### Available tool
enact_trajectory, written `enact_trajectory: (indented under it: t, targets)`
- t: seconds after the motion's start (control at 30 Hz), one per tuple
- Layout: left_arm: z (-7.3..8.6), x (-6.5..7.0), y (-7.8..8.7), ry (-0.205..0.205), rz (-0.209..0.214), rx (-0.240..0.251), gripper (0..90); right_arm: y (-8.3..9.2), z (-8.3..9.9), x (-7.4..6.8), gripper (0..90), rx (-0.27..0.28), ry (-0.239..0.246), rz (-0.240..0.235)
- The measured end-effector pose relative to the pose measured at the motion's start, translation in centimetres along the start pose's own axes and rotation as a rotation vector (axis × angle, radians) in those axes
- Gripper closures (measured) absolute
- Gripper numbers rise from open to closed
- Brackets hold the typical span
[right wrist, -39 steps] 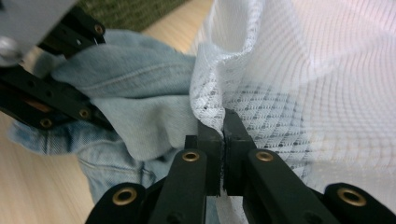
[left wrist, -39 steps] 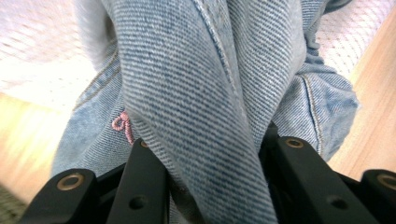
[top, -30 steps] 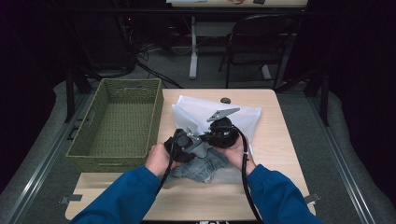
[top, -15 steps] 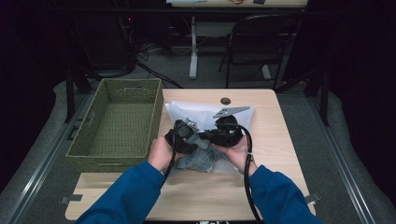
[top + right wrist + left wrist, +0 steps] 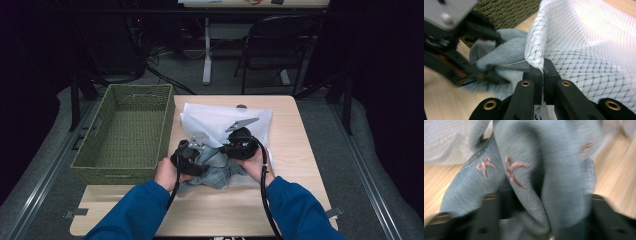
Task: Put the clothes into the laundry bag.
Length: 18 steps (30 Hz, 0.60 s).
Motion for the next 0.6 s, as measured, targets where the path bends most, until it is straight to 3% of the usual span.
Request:
enact_trajectory:
  t: [0.07, 0.1, 0.13, 0.37, 0.43, 0.47, 0.6]
  targets:
    - [0.0, 0.2, 0.0, -0.013, 0.001, 0.008, 67.7, -0.1, -0.1, -0.1, 88.2, -0.006, 0.017, 0.009]
    - [0.0, 0.4, 0.0, -0.023, 0.008, 0.024, 67.7, -0.2, -0.3, -0.2, 88.3, -0.001, 0.028, 0.020]
    - [-0.2, 1.0, 0.2, -0.054, 0.016, 0.036, 71.5, -0.4, -0.6, -0.3, 88.6, -0.001, 0.034, 0.022]
    - [-0.8, 2.2, -0.1, -0.102, 0.040, 0.056, 72.6, -0.4, -1.3, -0.6, 89.0, 0.060, 0.034, 0.011]
    - [-1.1, 2.4, -0.2, -0.093, 0.043, 0.068, 72.6, 0.0, -1.6, -0.9, 89.1, 0.085, 0.029, -0.010]
    - [-1.6, 2.4, -0.2, -0.065, 0.034, 0.081, 72.5, 0.5, -1.8, -1.2, 89.1, 0.109, 0.017, -0.036]
    - [-2.2, 2.3, 0.1, -0.021, 0.051, 0.105, 71.9, 1.6, -1.7, -1.7, 89.1, 0.119, 0.006, -0.071]
Point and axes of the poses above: each handheld gripper's, and its own axes: y roughly backward along the jaws, z roughly out of its underside, x roughly to its right, the point moved 4 cm from there along -y, roughly forward along the jaws, and after that the axes turned 10 degrees about y, right-handed, at the moved point
